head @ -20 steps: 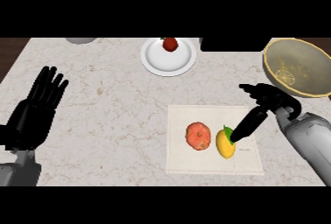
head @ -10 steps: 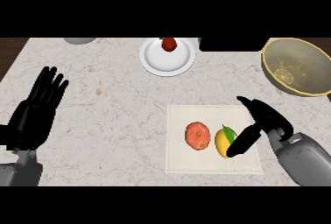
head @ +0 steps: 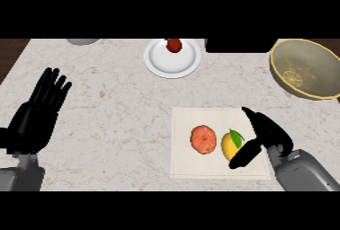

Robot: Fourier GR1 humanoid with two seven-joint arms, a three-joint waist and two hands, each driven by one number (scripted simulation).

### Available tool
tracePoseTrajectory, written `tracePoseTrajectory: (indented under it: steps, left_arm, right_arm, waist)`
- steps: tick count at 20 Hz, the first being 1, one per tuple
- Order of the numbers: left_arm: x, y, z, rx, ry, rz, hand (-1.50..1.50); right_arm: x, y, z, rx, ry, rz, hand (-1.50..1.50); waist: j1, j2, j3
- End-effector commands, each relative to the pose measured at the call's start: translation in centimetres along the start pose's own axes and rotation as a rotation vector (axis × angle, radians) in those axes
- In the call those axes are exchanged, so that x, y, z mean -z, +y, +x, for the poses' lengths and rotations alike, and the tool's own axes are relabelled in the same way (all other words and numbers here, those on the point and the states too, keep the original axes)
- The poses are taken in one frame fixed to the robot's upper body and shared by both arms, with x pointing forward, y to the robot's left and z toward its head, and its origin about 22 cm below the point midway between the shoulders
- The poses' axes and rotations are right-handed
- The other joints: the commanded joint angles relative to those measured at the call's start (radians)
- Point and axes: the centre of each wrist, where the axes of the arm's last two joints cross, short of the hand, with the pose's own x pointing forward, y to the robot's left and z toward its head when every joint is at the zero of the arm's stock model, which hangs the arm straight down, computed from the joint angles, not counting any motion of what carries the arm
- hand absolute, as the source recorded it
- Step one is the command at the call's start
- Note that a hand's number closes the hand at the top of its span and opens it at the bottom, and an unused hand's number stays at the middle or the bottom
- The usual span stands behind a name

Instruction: Pick the lemon from the placemat and place it in the bowl

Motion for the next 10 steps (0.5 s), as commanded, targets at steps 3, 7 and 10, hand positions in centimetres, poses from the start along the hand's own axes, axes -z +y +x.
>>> tracePoseTrajectory:
  steps: [3,7,10]
  left_arm:
    - [-1.7,1.6,-1.2,0.013,-0.012,0.014,0.00]
    - [-0.1,-0.3,-0.6,-0.002,0.009,-0.002,0.00]
    - [-0.7,0.7,-1.1,0.005,-0.004,0.010,0.00]
  right_arm:
    - [1.9,0.4,-1.8,-0.020,0.114,0.027,-1.50]
    - [3.1,0.6,0.1,-0.029,0.117,0.056,-1.50]
    - [2.6,2.0,0.5,-0.051,0.115,0.074,-1.50]
  waist:
    - [0.003,0.000,0.000]
    - [0.003,0.001,0.000]
    - [0.002,0.001,0.000]
